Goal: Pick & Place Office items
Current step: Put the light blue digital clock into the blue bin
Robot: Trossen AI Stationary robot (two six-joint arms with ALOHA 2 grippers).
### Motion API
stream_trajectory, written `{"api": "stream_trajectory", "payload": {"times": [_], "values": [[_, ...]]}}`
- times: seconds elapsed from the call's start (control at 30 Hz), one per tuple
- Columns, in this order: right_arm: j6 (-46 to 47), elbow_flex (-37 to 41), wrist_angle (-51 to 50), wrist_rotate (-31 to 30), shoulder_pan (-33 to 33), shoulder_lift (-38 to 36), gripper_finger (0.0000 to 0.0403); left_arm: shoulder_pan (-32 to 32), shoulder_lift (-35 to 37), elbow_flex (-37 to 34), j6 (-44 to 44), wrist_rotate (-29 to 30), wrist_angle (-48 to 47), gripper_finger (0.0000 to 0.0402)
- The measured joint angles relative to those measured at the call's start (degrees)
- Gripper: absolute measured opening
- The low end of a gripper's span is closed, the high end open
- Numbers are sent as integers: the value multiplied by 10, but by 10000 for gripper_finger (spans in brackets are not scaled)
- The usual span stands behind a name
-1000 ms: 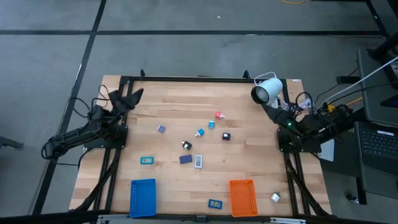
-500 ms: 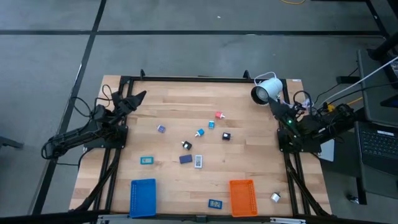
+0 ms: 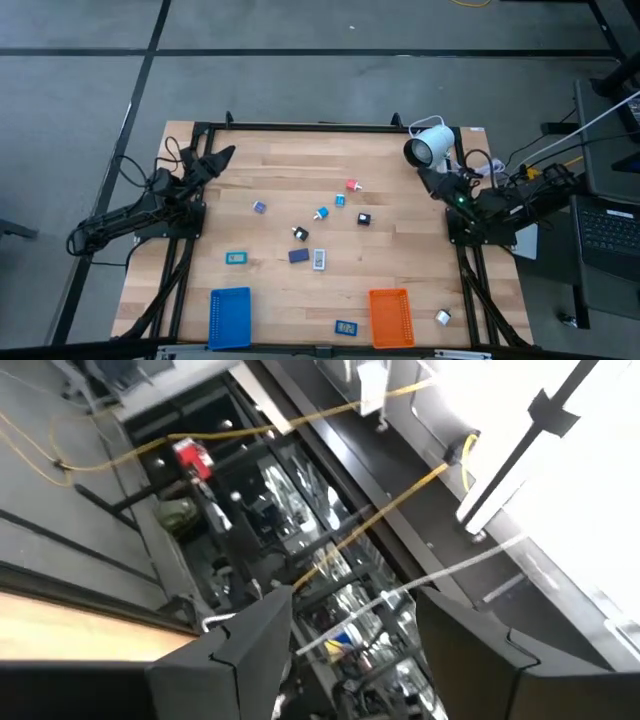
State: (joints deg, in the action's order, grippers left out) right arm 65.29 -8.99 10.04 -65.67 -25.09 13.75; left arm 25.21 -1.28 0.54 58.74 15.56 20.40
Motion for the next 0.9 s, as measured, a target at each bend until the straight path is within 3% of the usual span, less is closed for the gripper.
{"api": "stream_trajectory", "payload": {"times": [0.3, 0.4, 0.7, 0.73, 0.83, 0.9], "values": [[59, 0, 0, 27, 0, 24, 302, 0, 0, 0, 20, 36, 0, 210], [67, 0, 7, 52, 0, 27, 302, 0, 0, 0, 22, 34, 2, 210], [94, 0, 13, 51, 3, 28, 302, 0, 0, 0, 30, 14, 3, 210], [87, 0, 13, 36, 6, 29, 302, 0, 0, 0, 23, 25, 3, 210], [21, 0, 24, -82, 24, 29, 302, 0, 0, 0, 11, 53, 3, 210], [27, 0, 62, -134, 39, 29, 302, 0, 0, 0, 17, 28, 8, 210]]}}
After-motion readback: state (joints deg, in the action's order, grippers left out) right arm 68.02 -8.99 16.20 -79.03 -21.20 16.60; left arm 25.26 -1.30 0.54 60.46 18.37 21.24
